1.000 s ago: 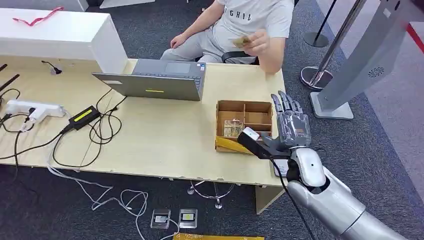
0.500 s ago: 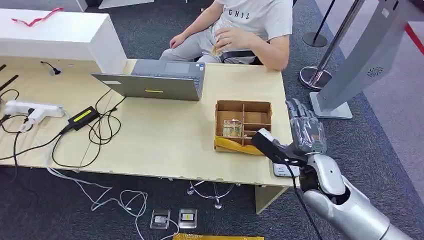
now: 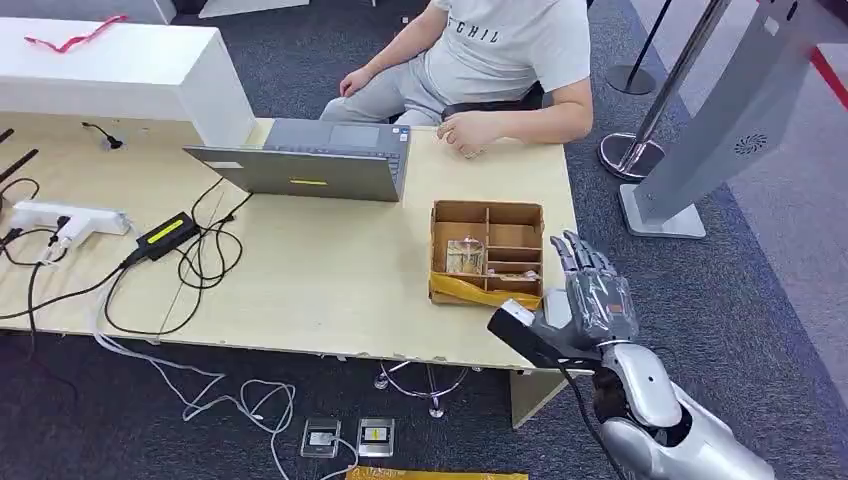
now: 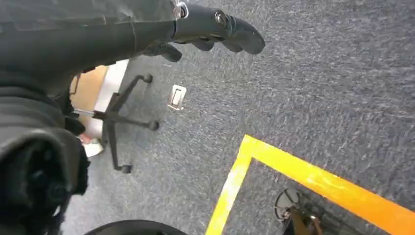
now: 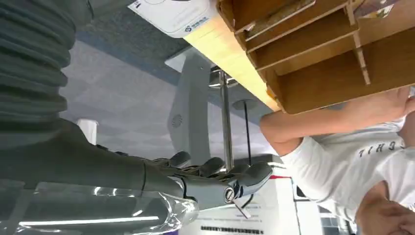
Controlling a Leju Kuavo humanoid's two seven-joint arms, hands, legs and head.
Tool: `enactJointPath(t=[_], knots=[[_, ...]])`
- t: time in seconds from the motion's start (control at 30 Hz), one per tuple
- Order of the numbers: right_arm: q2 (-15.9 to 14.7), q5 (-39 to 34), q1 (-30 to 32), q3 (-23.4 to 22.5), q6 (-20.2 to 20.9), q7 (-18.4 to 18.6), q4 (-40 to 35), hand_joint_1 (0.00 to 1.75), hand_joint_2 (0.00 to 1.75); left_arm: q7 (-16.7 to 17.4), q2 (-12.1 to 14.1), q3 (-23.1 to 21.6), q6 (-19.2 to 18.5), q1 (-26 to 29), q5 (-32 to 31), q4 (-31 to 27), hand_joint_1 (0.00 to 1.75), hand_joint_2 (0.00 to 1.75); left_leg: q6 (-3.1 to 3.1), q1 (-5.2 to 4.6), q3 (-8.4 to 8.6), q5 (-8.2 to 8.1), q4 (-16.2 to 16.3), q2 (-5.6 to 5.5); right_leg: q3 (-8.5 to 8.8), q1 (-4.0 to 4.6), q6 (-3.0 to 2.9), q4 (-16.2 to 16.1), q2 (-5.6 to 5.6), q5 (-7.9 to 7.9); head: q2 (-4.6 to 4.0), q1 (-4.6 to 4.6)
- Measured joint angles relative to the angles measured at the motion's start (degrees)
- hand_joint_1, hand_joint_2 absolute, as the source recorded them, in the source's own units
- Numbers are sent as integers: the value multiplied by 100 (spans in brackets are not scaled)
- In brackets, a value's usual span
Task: Pass the card to the sensor for recognition and then transmit it.
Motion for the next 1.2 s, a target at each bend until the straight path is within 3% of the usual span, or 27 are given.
enactJointPath(t=[0.3, 1.2], knots=[[313, 621, 3, 133, -380, -313, 455, 0, 175, 83, 31, -4, -133, -2, -253, -2, 0, 0, 0, 2, -2, 0, -1, -2, 0, 1, 0, 1, -2, 0, 0, -2], [1611, 682, -317, 111, -459, -903, 2240, 0, 175, 133, 66, -4, -98, 0, -389, -2, 0, 0, -1, 1, -1, 1, -1, -2, 0, 1, -1, 1, -1, 0, 0, 0]])
